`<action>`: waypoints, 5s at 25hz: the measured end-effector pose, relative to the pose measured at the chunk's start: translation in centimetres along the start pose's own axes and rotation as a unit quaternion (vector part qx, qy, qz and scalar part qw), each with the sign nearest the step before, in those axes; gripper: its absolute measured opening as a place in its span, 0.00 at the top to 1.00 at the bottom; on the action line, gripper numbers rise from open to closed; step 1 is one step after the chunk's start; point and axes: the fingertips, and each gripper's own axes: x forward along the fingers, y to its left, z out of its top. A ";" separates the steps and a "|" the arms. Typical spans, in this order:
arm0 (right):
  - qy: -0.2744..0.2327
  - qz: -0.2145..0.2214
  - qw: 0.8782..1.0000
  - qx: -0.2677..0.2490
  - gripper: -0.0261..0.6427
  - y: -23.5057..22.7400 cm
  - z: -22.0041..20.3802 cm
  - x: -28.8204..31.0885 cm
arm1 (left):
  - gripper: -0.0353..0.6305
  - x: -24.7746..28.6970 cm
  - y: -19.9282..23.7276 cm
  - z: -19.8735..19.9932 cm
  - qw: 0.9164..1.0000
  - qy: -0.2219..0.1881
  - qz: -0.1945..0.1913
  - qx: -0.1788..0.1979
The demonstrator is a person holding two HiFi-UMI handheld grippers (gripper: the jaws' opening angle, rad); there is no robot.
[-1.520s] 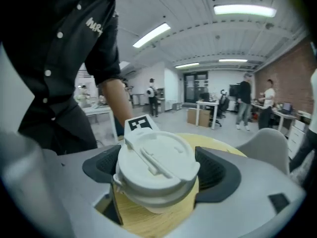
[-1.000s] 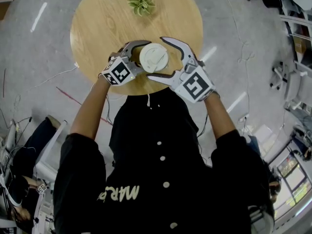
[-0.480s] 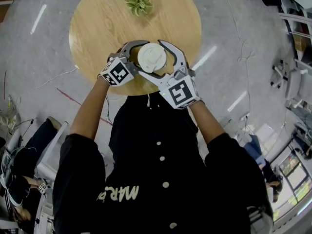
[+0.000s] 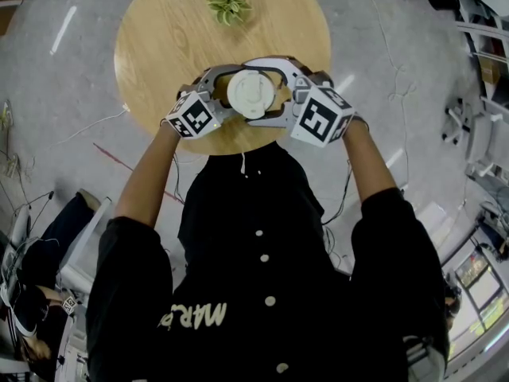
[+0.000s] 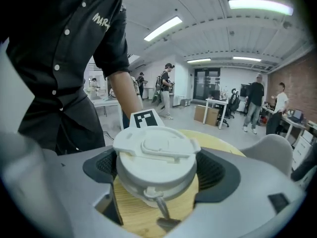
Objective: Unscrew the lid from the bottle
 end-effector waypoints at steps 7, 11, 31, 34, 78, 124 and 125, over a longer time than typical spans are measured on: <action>0.000 -0.104 0.992 0.069 0.21 -0.4 -0.2 -0.5 | 0.41 -0.1 0.0 -0.2 1.000 -0.002 0.000 -0.001; -0.021 -0.220 0.966 0.137 0.21 -0.9 0.1 -0.8 | 0.41 -0.1 0.1 -0.3 1.000 -0.004 0.000 -0.001; -0.026 -0.011 1.000 0.008 0.26 -0.5 0.3 0.9 | 0.41 -0.3 0.6 -0.2 1.000 -0.004 0.001 0.000; -0.020 -0.018 1.000 0.013 0.26 -0.7 0.3 0.9 | 0.41 -0.4 0.6 -0.2 1.000 -0.005 0.001 0.000; -0.053 -0.317 0.922 0.218 0.21 -2.7 -0.3 -0.3 | 0.41 -0.4 1.1 -0.3 1.000 -0.005 0.005 -0.006; -0.172 -0.150 0.972 0.057 0.26 -2.8 9.5 -4.6 | 0.41 -0.9 0.7 -0.6 0.999 0.029 -0.007 -0.017; -0.173 -0.156 0.971 0.059 0.26 -2.7 10.0 -5.0 | 0.41 -1.1 0.7 -0.4 0.999 0.031 -0.006 -0.017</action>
